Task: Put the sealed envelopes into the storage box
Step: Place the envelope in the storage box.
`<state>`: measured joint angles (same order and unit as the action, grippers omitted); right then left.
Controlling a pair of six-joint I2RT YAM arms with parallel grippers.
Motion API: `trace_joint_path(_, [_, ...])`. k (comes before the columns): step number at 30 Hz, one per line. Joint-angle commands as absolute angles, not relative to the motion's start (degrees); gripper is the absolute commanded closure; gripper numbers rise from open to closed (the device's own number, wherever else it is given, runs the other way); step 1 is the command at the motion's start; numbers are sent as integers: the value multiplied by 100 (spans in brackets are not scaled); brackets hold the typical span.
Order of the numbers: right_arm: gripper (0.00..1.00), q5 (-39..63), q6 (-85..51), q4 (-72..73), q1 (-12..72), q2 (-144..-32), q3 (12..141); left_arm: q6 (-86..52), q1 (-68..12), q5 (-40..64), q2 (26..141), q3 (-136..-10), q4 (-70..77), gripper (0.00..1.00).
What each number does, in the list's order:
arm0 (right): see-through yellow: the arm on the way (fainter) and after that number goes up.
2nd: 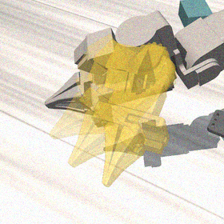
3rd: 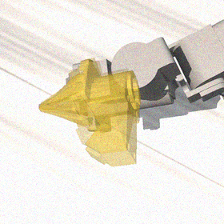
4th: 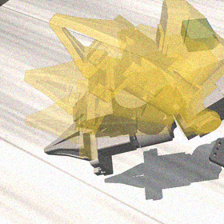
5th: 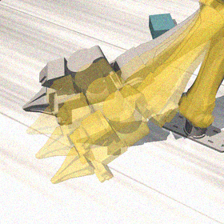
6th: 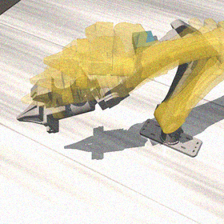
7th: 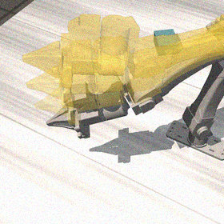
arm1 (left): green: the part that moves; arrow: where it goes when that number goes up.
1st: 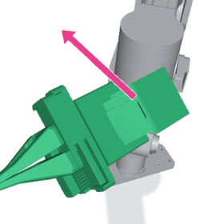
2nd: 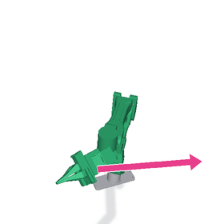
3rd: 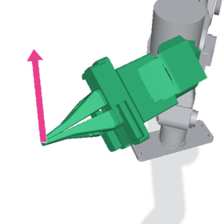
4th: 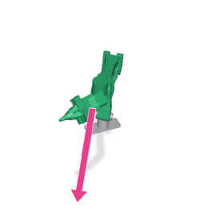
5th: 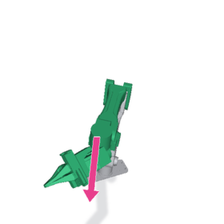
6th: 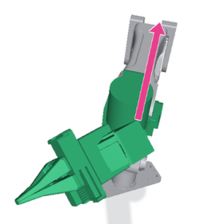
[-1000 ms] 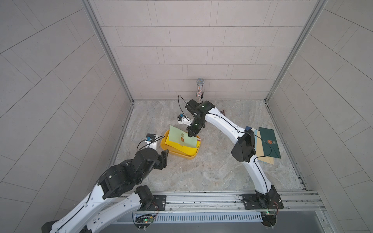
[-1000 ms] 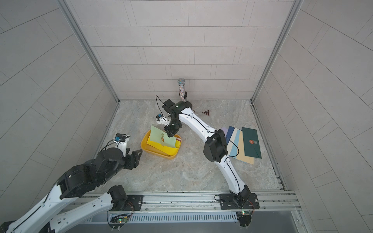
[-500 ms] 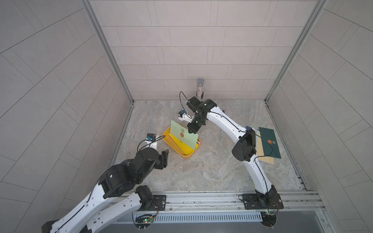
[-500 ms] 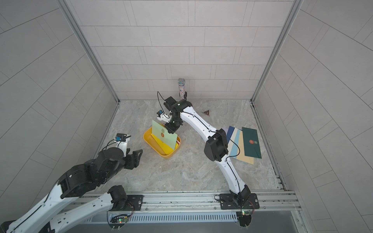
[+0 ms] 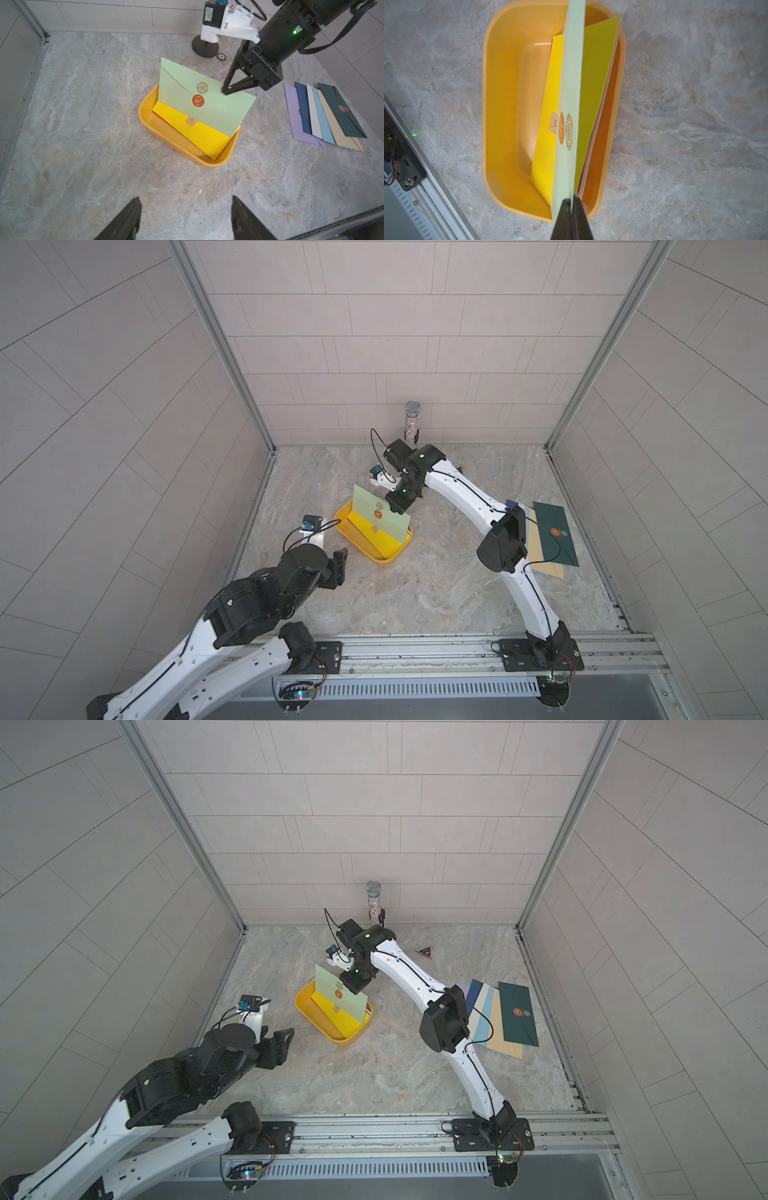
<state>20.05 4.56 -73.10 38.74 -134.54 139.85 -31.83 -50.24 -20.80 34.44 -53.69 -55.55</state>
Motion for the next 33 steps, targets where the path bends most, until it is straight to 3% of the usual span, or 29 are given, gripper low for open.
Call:
trace_joint_path(1, [100,1796,67,-7199,3920,-13315,13530,-3103,-5000,-2128,3393,-5309,-5522,27])
trace_joint_path(9, [99,1577,-785,-6423,3920,-13089,12746,-3103,-4992,-2118,3393,-5309,-5518,27])
trace_joint_path(18, [74,1876,-1099,-5627,3920,-12385,11855,-3104,-4992,-2101,3366,-5300,-5506,27])
trace_joint_path(26, [71,1568,-984,-5494,3896,-11783,11347,-3089,-4992,-2087,3361,-5301,-5505,27])
trace_joint_path(33, [64,618,-1635,-4175,3107,-10128,9077,-3107,-5001,-2059,3366,-5291,-5485,25])
